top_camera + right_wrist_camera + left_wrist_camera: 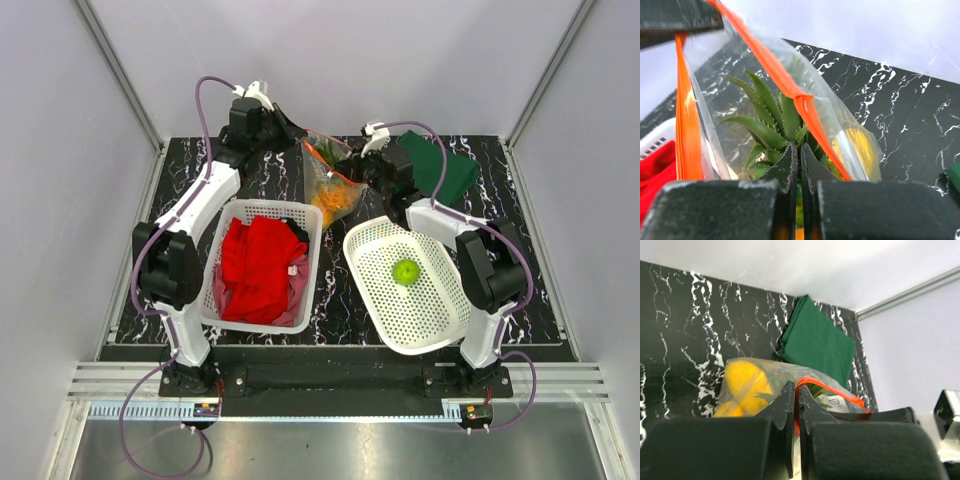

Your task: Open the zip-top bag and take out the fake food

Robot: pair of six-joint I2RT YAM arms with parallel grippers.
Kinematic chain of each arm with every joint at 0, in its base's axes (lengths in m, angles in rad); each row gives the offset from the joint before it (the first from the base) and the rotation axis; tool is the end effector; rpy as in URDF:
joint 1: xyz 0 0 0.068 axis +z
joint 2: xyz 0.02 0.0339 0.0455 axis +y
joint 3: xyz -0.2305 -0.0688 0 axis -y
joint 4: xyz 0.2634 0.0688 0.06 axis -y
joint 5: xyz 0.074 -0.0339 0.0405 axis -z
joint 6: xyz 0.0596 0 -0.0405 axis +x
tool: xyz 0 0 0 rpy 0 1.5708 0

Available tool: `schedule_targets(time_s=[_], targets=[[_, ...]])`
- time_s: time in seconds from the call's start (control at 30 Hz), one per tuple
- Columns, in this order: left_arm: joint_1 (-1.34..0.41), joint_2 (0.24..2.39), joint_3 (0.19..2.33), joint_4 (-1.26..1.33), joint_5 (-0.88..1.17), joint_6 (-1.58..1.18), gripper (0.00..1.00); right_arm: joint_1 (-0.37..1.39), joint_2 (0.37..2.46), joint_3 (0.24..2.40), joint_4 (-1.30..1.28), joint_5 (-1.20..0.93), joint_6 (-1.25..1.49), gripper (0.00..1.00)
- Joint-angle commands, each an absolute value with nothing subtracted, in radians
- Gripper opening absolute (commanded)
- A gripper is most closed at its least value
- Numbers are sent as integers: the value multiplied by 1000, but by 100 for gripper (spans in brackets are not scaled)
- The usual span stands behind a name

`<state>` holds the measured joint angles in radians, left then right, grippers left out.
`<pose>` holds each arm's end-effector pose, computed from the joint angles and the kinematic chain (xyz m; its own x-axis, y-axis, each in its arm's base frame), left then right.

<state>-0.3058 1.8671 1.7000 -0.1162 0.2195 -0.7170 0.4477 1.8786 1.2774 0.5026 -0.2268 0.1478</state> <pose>0.4576 -0.1581 0.3124 -0.5250 -0.5068 -0.6837 0.1966 0.7094 -0.6768 0.4201 0.2166 0.2207 -0.1796 0.0729 -0.9810 -0.6037 0.7792 0.1684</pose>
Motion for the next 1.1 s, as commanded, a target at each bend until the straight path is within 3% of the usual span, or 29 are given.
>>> schedule_targets(time_s=[0.0,0.23,0.43,0.67,0.83,1.07], targets=[[-270,1806,1733,-118,186,-644,0,411,1790,1250,627,-222,236,0],[-261,1793,1698,-167,218,-574,0,376,1792,1287,592,-271,285,0],[-270,1825,1724,-144,353,-616,0,451,1819,1396,404,-310,132,0],[-287,1888,1799,-184,313,-673,0,512,1802,1381,342,-327,11,0],[-268,1904,1827,-250,267,-629,0,512,1746,1274,406,-250,-22,0],[-245,1849,1714,-201,328,-618,0,494,1701,1266,459,-106,139,0]])
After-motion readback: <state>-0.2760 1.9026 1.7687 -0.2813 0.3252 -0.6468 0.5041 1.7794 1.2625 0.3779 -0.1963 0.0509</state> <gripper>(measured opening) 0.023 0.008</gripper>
